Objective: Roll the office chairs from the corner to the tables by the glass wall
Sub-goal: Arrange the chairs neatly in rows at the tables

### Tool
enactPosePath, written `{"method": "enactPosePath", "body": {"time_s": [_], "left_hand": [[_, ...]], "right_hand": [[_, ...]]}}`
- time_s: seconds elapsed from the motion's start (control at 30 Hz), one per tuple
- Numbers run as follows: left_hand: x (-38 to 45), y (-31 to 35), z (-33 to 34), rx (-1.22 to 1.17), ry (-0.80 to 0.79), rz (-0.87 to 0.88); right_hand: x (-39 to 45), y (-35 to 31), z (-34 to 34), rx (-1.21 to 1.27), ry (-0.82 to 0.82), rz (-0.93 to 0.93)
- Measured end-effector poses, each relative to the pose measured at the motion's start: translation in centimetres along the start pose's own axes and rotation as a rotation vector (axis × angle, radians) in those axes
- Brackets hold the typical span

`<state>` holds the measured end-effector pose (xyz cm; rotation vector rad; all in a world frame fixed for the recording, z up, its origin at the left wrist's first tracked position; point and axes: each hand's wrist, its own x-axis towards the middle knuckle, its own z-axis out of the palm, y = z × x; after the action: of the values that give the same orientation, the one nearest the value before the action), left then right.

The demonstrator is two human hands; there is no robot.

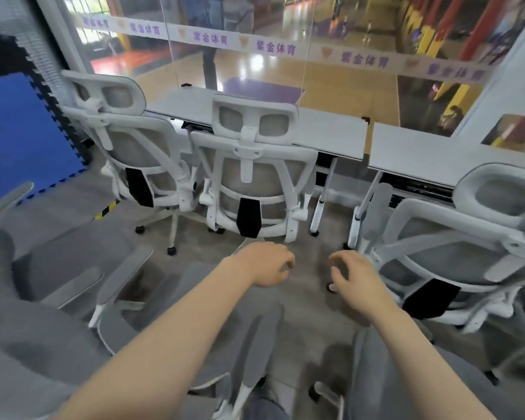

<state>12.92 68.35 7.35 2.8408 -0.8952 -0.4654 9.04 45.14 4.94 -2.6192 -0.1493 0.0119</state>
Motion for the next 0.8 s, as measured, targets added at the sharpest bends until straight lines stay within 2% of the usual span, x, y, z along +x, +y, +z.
{"method": "enactPosePath", "body": {"time_s": [0.17,0.37,0.5,0.6,0.7,0.8], "left_hand": [[6.0,-7.3,-2.4,-0.008,-0.021,-0.097],[13.1,-15.2,-7.0,-0.046,0.152,-0.271],[16.6,-19.3,-9.6,-0.011,0.305,-0.405],[18.8,-21.5,-11.3,0.112,0.288,-0.486],[21.0,-23.8,-12.7,0.241,0.254,-0.491],[22.8,-24.9,-12.7,0.085,0.294,-0.509]], "right_hand": [[9.3,1.8,-1.2,-0.009,0.005,0.011],[23.5,2.4,-1.5,0.012,-0.044,-0.053],[34.1,1.0,-0.6,-0.105,-0.022,-0.111],[40.6,-0.6,0.3,-0.197,-0.008,-0.151],[44.6,-0.6,2.1,-0.304,-0.072,-0.134],[44.8,0.6,4.9,-0.219,0.0,-0.098]]}}
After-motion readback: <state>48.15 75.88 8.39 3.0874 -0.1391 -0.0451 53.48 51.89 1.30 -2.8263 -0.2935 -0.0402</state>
